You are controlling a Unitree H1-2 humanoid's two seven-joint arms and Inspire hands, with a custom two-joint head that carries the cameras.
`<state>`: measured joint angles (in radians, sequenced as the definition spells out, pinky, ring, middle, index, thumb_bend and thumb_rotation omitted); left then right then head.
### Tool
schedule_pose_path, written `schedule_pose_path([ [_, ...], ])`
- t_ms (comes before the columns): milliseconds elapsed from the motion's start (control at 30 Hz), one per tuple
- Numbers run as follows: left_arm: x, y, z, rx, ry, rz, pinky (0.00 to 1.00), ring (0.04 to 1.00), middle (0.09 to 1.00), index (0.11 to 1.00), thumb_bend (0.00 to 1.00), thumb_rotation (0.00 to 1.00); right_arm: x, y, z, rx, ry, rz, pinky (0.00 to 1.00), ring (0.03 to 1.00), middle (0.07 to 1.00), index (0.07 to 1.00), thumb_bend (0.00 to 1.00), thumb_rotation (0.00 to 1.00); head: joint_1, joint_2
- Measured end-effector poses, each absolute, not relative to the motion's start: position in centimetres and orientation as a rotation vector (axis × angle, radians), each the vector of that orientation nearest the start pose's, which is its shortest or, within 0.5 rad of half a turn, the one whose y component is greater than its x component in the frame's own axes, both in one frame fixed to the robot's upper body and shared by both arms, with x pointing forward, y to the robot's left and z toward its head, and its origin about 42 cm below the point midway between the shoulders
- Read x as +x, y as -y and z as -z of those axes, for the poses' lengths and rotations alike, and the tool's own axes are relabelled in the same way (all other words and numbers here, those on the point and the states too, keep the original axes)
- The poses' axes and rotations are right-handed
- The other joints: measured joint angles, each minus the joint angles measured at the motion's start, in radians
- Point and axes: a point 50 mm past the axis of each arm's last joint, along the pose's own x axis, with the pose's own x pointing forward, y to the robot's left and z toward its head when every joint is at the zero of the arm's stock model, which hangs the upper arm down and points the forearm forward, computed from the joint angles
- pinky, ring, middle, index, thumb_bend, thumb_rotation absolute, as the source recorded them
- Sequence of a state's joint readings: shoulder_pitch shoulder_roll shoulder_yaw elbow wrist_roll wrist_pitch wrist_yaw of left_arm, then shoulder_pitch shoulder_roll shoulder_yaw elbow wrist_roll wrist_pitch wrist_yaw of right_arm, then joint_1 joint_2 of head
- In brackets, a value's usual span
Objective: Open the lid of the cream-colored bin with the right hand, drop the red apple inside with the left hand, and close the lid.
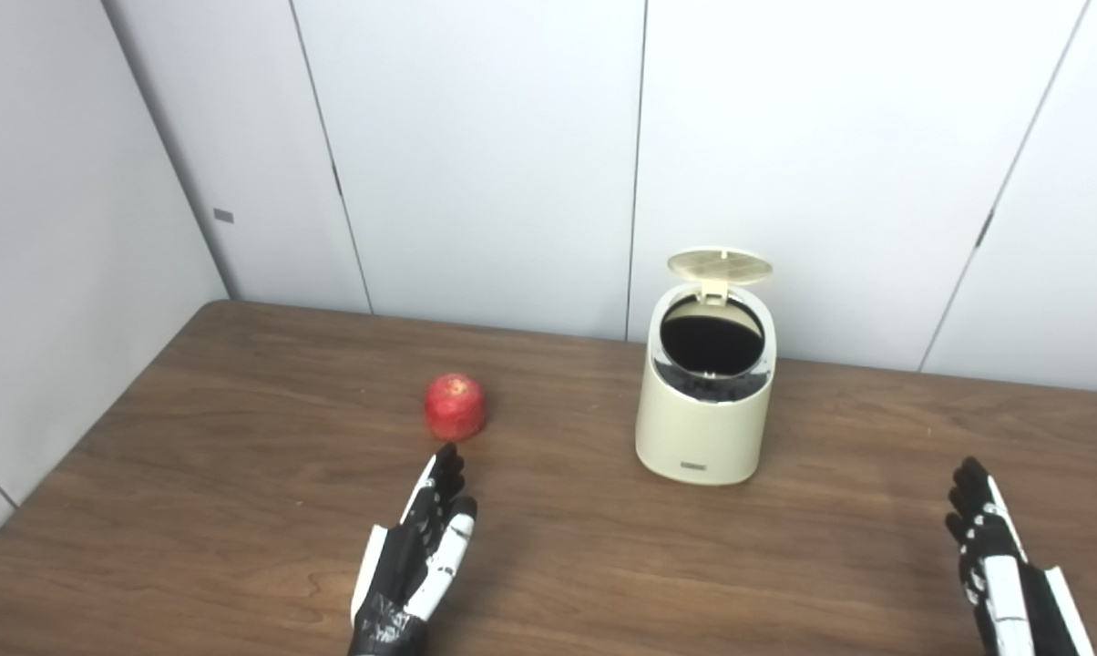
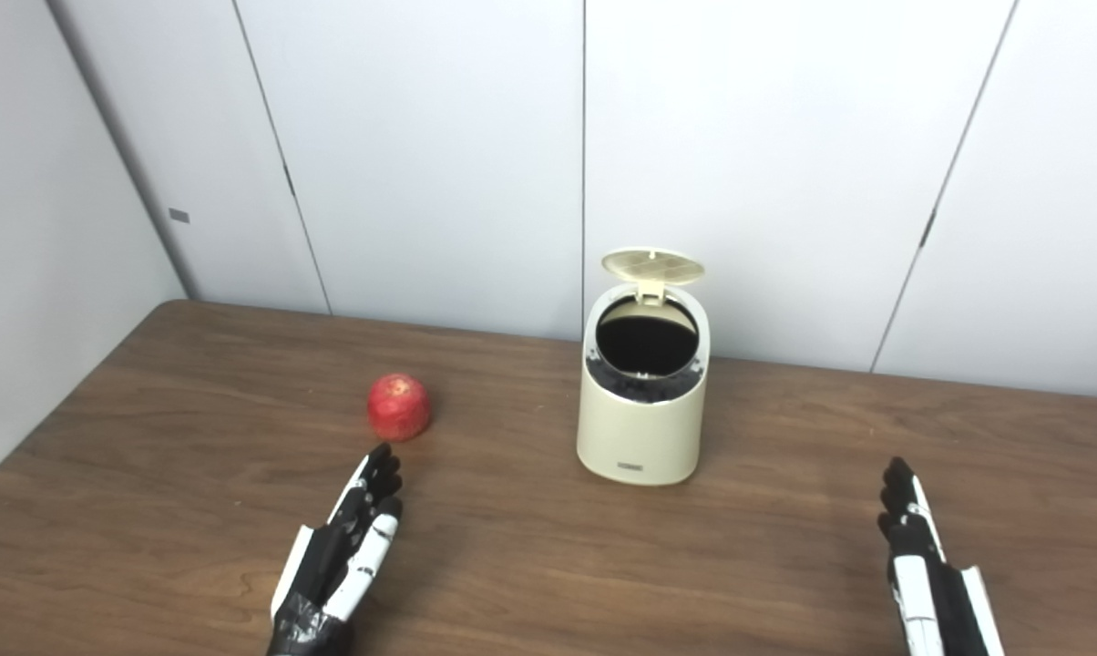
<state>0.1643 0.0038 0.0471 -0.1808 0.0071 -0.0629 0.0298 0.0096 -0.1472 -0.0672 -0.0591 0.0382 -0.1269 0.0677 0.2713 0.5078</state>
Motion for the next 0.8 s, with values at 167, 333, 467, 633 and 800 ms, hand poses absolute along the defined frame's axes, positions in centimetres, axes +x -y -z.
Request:
schedule_pose_path([
  [167,23.1,-23.2,-10.8,0.047,0.084,-0.117,1.00,0.974,0.967,0.989,0.37,0.66,27.7,27.4,-12.3,-0.120,0.140,-0.015,0.98,0.976,0.969,0.967,0.59,1.00,0.049,-0.006],
  [333,23.0,-22.9,-10.9,0.071,0.084,-0.124,1.00,0.986,0.972,0.996,0.42,0.60,26.7,27.6,-12.4,-0.100,0.097,-0.013,0.91,0.937,0.941,0.948,0.59,1.00,0.051,-0.006],
  [467,23.1,-22.6,-10.9,0.084,0.083,-0.117,0.99,0.974,0.970,0.999,0.48,0.46,26.5,27.6,-12.7,-0.085,0.088,-0.017,0.92,0.941,0.941,0.946,0.62,0.99,0.037,-0.014],
  [633,23.0,-22.5,-11.8,0.209,0.071,-0.148,0.85,0.887,0.935,0.987,0.60,0.23,26.3,27.3,-13.4,-0.079,0.078,-0.018,0.97,0.950,0.944,0.939,0.60,1.00,0.005,-0.023],
  [800,22.9,-23.0,-13.2,0.326,0.075,-0.194,0.77,0.862,0.925,0.983,0.68,0.16,25.9,27.1,-13.4,-0.054,0.064,-0.017,1.00,0.975,0.960,0.951,0.59,1.00,-0.011,-0.026],
])
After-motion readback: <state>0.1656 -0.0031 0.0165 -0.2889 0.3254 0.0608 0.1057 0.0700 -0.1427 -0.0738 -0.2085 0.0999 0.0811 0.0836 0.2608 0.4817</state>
